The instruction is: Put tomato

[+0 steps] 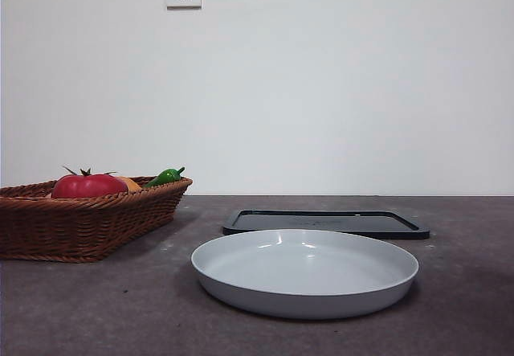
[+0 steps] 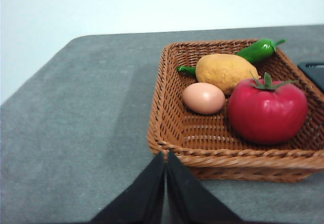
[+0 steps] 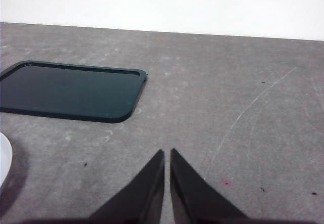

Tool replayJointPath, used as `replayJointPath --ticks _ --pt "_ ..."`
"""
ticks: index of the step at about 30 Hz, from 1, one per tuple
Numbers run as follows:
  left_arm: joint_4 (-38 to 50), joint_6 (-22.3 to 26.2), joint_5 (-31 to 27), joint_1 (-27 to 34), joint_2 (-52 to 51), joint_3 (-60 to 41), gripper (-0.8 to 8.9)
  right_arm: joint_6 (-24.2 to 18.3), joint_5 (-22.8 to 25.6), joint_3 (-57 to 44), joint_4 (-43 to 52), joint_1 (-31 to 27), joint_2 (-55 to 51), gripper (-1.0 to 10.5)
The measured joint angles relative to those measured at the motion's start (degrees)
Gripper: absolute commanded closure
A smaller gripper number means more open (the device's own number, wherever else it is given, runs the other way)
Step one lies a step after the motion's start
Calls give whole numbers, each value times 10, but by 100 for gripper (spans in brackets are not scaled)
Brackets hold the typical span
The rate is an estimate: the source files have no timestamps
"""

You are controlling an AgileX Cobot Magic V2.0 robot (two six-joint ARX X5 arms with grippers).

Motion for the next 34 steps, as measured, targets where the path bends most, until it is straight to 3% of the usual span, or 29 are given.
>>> replayJointPath --ticks 14,22,34 --pt "0 -199 0 0 0 0 806 123 -15 0 0 0 0 938" --pt "-16 -245 0 0 0 13 804 172 -16 39 -11 0 0 938" --pt "-76 -269 25 0 72 165 804 177 -40 181 -69 0 71 938"
